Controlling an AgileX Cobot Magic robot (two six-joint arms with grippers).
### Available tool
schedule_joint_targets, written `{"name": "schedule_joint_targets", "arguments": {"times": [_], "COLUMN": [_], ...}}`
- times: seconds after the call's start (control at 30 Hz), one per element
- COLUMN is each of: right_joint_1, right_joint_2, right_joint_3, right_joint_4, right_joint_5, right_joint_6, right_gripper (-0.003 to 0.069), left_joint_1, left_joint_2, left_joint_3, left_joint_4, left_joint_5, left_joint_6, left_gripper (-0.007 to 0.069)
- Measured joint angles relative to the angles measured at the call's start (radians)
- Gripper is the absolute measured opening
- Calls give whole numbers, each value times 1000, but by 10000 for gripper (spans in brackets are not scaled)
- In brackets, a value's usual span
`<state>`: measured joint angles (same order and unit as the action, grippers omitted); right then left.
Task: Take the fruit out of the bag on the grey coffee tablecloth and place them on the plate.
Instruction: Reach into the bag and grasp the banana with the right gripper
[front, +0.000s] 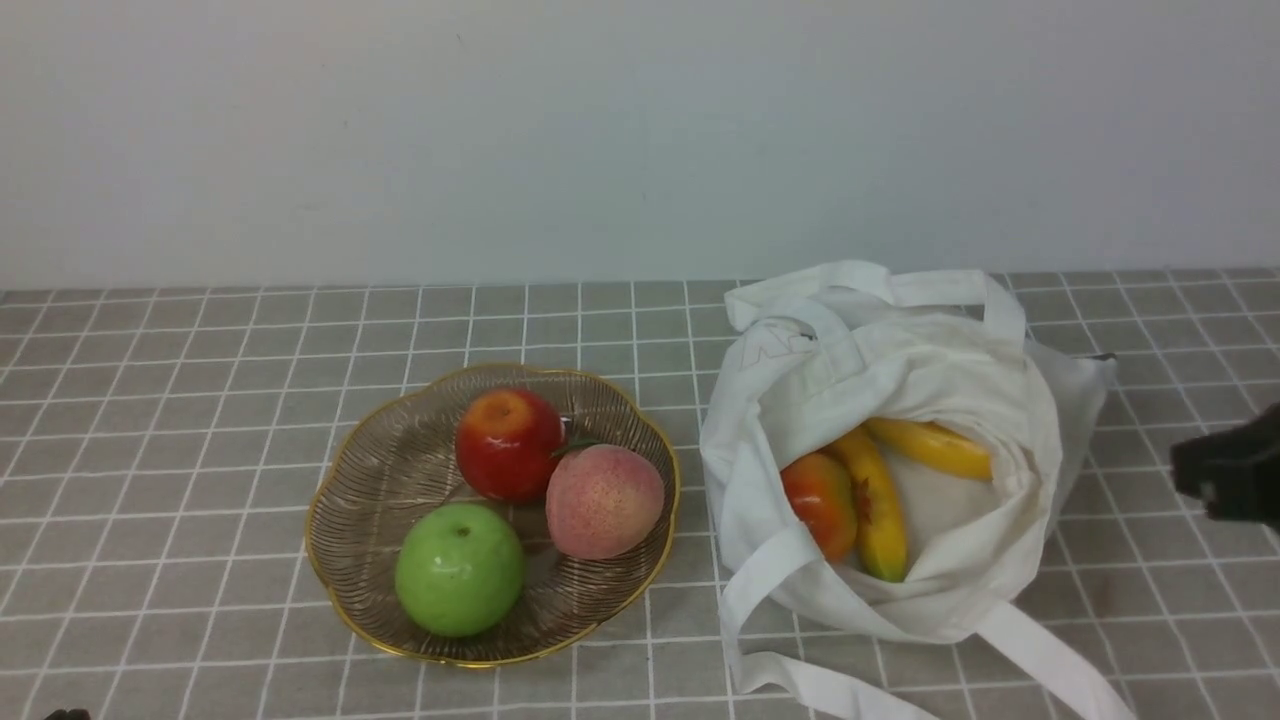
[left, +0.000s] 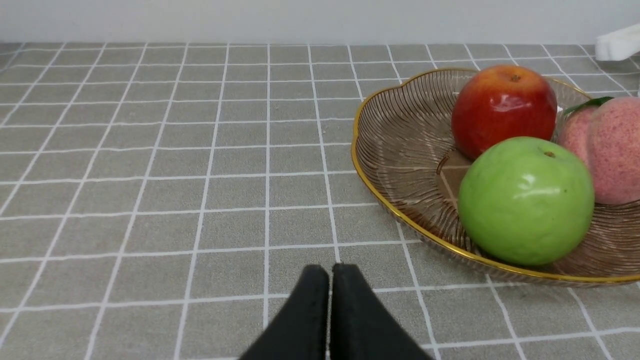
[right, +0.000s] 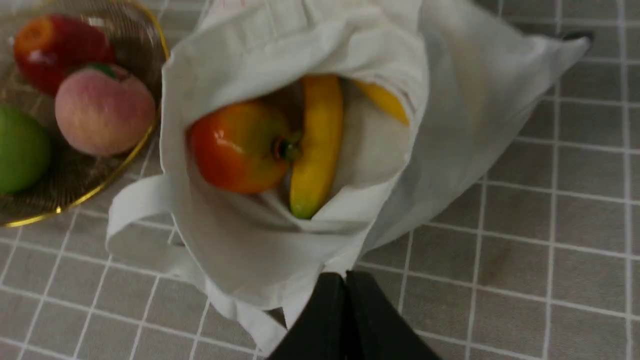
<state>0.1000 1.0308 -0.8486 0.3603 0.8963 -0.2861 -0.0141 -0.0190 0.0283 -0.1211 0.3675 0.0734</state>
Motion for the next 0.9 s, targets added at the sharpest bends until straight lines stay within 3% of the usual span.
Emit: {"name": "schedule_joint_targets", "arguments": {"times": [0.1,0.27,0.47,0.6,0.73,0.9], "right_joint_1": [46,153,235,267,271,271], "right_joint_2": [203,432,609,703,754,801], "right_joint_3": [-101,-223,-313,-339,-341,-347], "right_joint_4": [55,61,-27,-169,-250,-300], "right_joint_5": [11,12,12,2,-61,-145], "right_joint_6": [-108,-146,-59,44,160,241], "right_gripper": [-14,-14,-7,20,95,256], "left_joint_1": [0,0,0,0,0,0], "left_joint_2": [0,0,0,0,0,0], "left_joint_3": [0,0,0,0,0,0], "left_joint_4": [0,0,0,0,0,0], "left_joint_5": [0,0,0,0,0,0], "left_joint_6": [0,0,0,0,0,0], "left_gripper": [-8,-8,-8,-8,-8,-8]}}
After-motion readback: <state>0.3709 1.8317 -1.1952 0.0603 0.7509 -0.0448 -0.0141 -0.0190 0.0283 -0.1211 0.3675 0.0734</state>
